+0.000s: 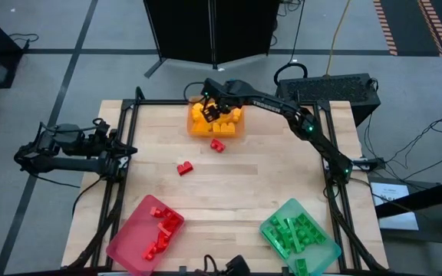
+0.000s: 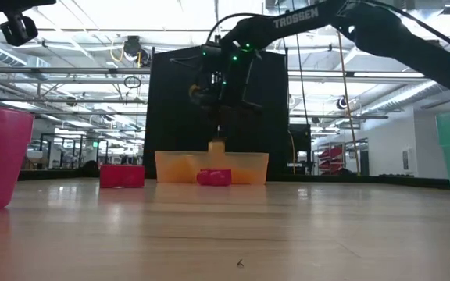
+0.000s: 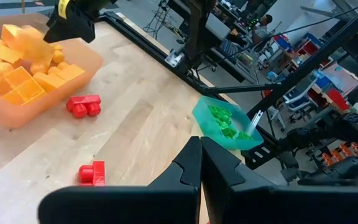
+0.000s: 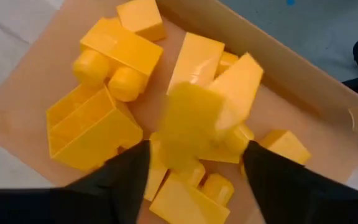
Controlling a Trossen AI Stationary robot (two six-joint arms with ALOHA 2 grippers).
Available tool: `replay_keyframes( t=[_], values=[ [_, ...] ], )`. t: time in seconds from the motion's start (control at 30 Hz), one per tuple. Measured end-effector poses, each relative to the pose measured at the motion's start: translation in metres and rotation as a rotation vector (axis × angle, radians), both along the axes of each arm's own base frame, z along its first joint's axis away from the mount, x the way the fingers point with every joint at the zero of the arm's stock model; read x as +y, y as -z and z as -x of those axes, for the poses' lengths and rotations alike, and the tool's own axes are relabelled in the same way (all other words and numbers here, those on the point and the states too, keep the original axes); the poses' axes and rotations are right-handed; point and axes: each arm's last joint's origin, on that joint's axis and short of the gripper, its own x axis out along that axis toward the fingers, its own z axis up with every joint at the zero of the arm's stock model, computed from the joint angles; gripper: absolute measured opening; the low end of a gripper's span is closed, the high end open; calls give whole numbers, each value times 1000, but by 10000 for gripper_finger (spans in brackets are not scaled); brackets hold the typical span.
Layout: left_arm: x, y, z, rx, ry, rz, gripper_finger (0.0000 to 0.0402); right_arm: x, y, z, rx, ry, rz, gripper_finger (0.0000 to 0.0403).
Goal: Sort blocks
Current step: Put the yellow 1 stud game piece into the orange bin, then put the red 2 stud game piece into the pink bin
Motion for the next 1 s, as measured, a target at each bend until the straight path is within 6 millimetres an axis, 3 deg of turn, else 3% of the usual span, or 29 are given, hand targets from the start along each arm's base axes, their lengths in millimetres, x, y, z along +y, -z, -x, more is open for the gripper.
replay_keyframes(
  t=[0.1,0.27,0.4,0.5,0.63,0.73,0.83,1.0],
  values=[
    [0,0,0,0,0,0,4,0,0,0,1,1,1,278],
    [0,0,0,0,0,0,4,12,-20,-3,-58,-97,18,279],
    [0,0,0,0,0,0,4,55,-52,-13,-163,-287,43,263],
    [0,0,0,0,1,-2,4,97,-56,-21,-112,-439,81,256],
    [0,0,0,0,1,-3,4,143,-31,-27,27,-559,62,256],
    [0,0,0,2,2,-5,4,156,-4,-27,113,-582,27,256],
    [0,0,0,5,2,-6,4,153,17,-25,151,-557,-6,256],
    [0,1,0,9,3,-6,4,132,39,-18,190,-507,-28,256]
  ],
)
